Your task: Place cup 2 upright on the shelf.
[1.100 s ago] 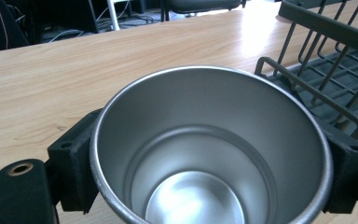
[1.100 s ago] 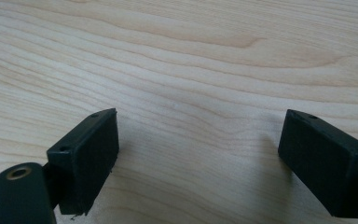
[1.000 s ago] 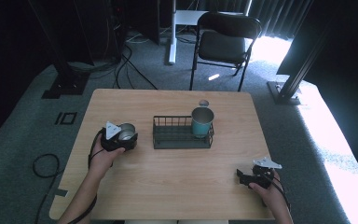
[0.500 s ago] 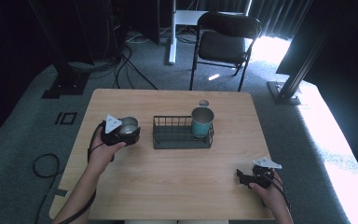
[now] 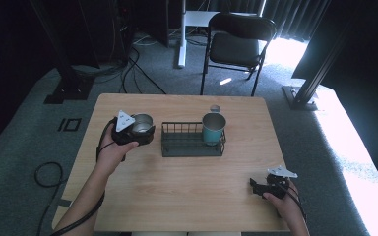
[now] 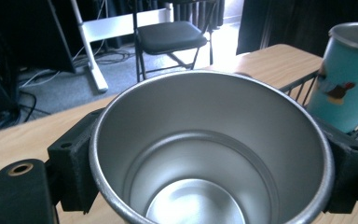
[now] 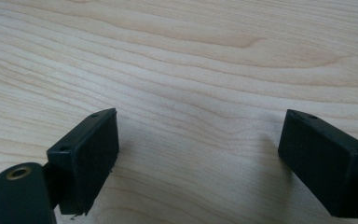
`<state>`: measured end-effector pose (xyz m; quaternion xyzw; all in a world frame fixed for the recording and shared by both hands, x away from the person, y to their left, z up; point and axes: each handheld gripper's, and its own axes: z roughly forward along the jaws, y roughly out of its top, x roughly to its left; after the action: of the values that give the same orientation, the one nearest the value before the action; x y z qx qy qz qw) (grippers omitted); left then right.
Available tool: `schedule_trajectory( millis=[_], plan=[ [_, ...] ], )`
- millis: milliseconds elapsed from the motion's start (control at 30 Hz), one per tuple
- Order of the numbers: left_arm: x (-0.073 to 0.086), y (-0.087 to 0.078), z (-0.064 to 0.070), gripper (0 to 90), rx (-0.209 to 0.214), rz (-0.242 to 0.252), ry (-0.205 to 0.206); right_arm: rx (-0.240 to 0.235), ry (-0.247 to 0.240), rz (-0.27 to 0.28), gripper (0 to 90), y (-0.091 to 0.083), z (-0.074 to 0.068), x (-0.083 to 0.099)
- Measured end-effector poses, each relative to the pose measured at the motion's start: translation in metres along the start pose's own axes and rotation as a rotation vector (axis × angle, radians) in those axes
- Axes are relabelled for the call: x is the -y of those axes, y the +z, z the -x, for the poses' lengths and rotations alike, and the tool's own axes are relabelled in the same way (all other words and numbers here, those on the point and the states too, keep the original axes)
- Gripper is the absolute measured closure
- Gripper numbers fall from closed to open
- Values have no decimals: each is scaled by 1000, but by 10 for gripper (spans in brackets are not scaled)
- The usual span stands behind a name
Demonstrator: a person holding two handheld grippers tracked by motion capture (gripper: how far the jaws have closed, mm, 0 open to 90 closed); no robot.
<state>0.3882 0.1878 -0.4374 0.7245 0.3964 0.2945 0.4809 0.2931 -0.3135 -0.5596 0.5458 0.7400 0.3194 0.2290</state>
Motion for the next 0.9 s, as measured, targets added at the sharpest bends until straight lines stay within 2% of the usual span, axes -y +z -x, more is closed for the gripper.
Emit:
schedule_trajectory(
  millis=[300, 467, 700, 900],
  plan=[
    [-26, 8, 14, 147, 36, 27, 30, 0, 0, 0, 118, 0, 0, 0],
    [-39, 19, 28, 146, 67, 37, 49, 0, 0, 0, 117, 0, 0, 0],
    [-50, 35, 47, 146, 115, 42, 72, 0, 0, 0, 117, 0, 0, 0],
    [-53, 49, 58, 146, 150, 46, 56, 0, 0, 0, 117, 0, 0, 0]
  ],
)
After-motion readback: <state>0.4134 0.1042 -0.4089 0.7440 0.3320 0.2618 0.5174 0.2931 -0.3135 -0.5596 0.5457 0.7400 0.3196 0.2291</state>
